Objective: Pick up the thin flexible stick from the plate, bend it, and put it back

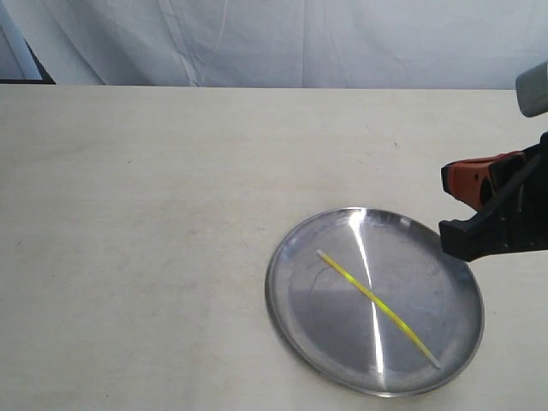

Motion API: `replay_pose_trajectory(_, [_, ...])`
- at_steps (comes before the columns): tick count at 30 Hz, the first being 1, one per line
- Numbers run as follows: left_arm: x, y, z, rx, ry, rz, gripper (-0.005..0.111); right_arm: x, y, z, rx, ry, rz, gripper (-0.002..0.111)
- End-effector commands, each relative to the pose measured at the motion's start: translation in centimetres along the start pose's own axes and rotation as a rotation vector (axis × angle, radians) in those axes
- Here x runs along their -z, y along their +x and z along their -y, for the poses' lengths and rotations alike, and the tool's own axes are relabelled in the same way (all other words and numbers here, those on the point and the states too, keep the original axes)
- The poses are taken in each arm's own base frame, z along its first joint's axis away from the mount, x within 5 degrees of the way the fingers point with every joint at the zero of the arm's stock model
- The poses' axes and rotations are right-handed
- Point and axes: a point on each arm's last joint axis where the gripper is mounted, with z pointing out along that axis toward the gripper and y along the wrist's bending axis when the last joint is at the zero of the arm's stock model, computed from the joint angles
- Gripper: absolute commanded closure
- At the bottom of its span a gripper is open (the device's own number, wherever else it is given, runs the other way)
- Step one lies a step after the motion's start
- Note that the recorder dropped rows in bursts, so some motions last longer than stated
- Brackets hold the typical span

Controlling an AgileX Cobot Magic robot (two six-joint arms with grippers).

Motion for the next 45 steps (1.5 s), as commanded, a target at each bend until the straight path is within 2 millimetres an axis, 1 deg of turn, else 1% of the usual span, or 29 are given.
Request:
replay_pose_trajectory(1, [1.0,2.1,-2.9,0.355,-0.021,0.104,0.107,0.2,-0.2,0.1,-0.003,0.000,0.019,0.108])
replay_pose_trajectory(2, [1.2,2.5,-3.2,0.400,-0.005,0.121,0.107,0.2,-0.2,0.1,-0.003,0.000,0.019,0.108])
replay_pose_trajectory(4, [1.3,2.9,-3.5,0.434,0.013,0.139,0.107,0.2,-0.2,0.1,-0.003,0.000,0.019,0.108])
replay_pose_trajectory(7, [1.3,2.9,-3.6,0.437,0.009,0.143,0.107,0.2,-0.2,0.1,-0.003,0.000,0.019,0.108])
replay_pose_trajectory(12, [1.3,2.8,-3.2,0.435,0.062,0.144,0.107,0.2,-0.2,0.1,-0.001,0.000,0.022,0.108])
replay_pose_trajectory(14, [1.3,2.8,-3.1,0.397,0.066,0.146,0.107,0.2,-0.2,0.1,-0.001,0.000,0.022,0.108])
replay_pose_trajectory(15, [1.4,2.7,-3.1,0.364,0.065,0.153,0.107,0.2,-0.2,0.1,-0.001,0.000,0.022,0.108])
replay_pose_trajectory(17, [1.4,2.5,-3.1,0.226,0.057,0.173,0.107,0.2,-0.2,0.1,-0.001,0.000,0.022,0.108])
replay_pose_trajectory(20, [1.5,2.7,-3.6,-0.038,0.012,0.203,0.107,0.2,-0.2,0.1,-0.001,0.000,0.022,0.108])
replay_pose_trajectory(22, [1.9,3.2,-4.2,-0.187,-0.024,0.195,0.107,0.2,-0.2,0.1,-0.001,0.000,0.022,0.108])
replay_pose_trajectory(25, [2.5,4.6,-5.5,-0.270,-0.072,0.156,0.107,0.2,-0.2,0.1,-0.001,0.000,0.022,0.108])
replay_pose_trajectory(28, [3.2,6.2,-6.9,-0.284,-0.130,0.107,0.107,0.2,-0.2,0.1,-0.001,0.000,0.022,0.108])
replay_pose_trajectory(32, [4.2,7.4,-8.4,-0.280,-0.206,0.088,0.107,0.2,-0.2,0.1,-0.001,0.000,0.022,0.108])
replay_pose_trajectory(34, [4.5,7.4,-8.5,-0.259,-0.222,0.105,0.107,0.2,-0.2,0.1,-0.001,0.000,0.022,0.108])
replay_pose_trajectory(37, [4.6,7.8,-9.0,-0.180,-0.271,0.066,0.107,0.2,-0.2,0.1,-0.003,0.000,0.018,0.108])
replay_pose_trajectory(45, [4.6,7.8,-9.0,-0.208,-0.275,0.063,0.107,0.2,-0.2,0.1,-0.003,0.000,0.018,0.108])
